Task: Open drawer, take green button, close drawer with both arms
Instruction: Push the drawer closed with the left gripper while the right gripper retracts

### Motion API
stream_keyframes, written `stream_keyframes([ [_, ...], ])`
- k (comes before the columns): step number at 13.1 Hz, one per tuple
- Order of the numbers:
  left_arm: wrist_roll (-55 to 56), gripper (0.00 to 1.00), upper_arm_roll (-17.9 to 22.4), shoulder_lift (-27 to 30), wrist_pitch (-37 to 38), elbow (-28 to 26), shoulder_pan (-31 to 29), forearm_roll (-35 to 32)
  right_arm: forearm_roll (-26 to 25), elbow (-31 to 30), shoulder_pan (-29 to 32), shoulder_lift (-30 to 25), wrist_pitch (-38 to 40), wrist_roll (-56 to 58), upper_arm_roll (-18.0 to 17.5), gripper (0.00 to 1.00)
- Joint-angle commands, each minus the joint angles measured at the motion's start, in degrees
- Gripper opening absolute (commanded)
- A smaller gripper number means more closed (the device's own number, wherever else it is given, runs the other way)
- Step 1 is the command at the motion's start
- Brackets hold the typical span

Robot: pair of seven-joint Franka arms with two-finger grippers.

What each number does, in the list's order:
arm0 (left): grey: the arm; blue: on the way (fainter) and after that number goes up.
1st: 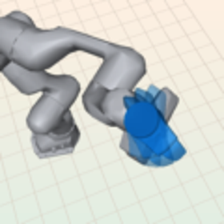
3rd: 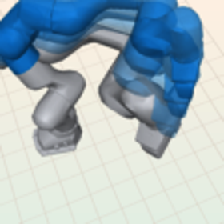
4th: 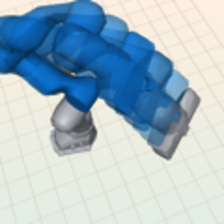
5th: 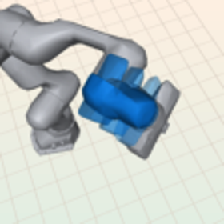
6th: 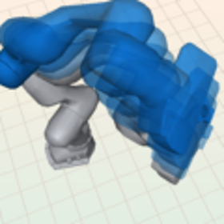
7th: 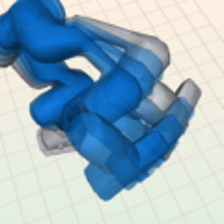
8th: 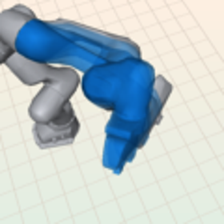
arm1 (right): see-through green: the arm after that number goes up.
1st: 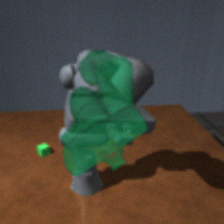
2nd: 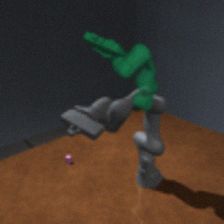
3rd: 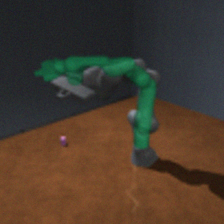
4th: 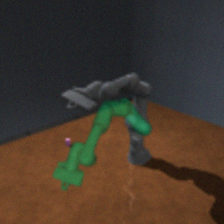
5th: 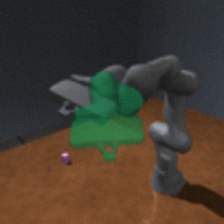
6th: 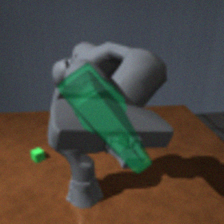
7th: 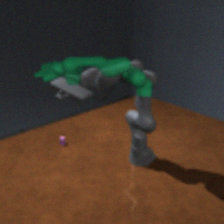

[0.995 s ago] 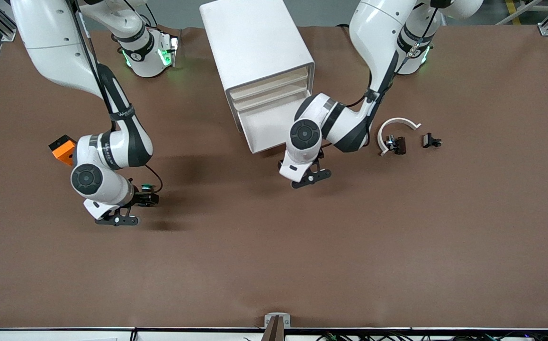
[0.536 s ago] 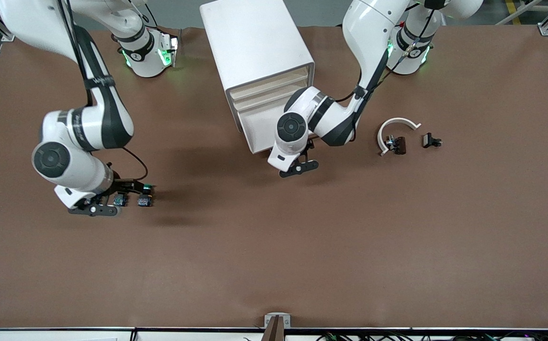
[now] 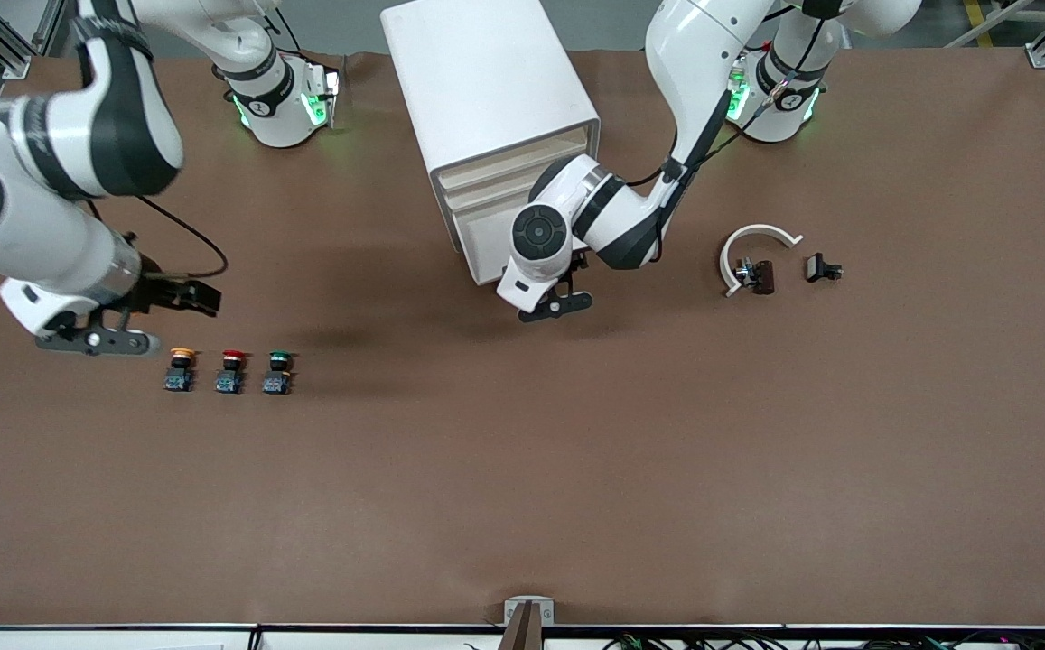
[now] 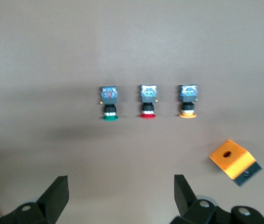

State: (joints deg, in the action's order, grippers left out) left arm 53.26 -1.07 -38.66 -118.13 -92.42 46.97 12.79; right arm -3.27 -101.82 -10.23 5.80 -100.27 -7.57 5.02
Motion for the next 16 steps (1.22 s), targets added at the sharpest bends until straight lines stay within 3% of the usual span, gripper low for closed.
stream_keyframes([
  [1, 0.5, 1.0, -1.2, 0.2, 1.3, 0.3, 0.0, 2.2, -0.2, 6.0, 3.3, -0.4, 7.0, 4.8, -0.6, 1.0],
  [5, 1.4, 1.0, -3.0, 0.2, 3.2, 0.2, 0.1, 5.3, -0.3, 12.3, 6.2, -1.7, 12.4, 10.5, -0.5, 1.0],
  [7, 1.5, 1.0, -3.7, 0.0, 4.9, 0.2, 0.1, 6.9, -0.3, 11.0, 7.0, -5.1, 12.5, 13.0, -0.6, 1.0],
  [12, 1.4, 1.0, -3.8, -0.8, 8.3, 0.3, -0.1, 12.5, -0.3, 1.0, 6.5, -15.4, 10.6, 13.1, -0.8, 1.0],
  [14, 1.6, 1.0, -3.8, -1.1, 8.8, 0.3, -0.1, 14.4, -0.3, 1.4, 6.4, -15.5, 11.0, 12.7, -1.0, 1.0],
  [16, 1.6, 1.0, -3.8, -1.1, 8.8, 0.3, 0.0, 16.2, -0.3, 5.8, 6.4, -14.3, 11.6, 12.8, -1.0, 1.0],
])
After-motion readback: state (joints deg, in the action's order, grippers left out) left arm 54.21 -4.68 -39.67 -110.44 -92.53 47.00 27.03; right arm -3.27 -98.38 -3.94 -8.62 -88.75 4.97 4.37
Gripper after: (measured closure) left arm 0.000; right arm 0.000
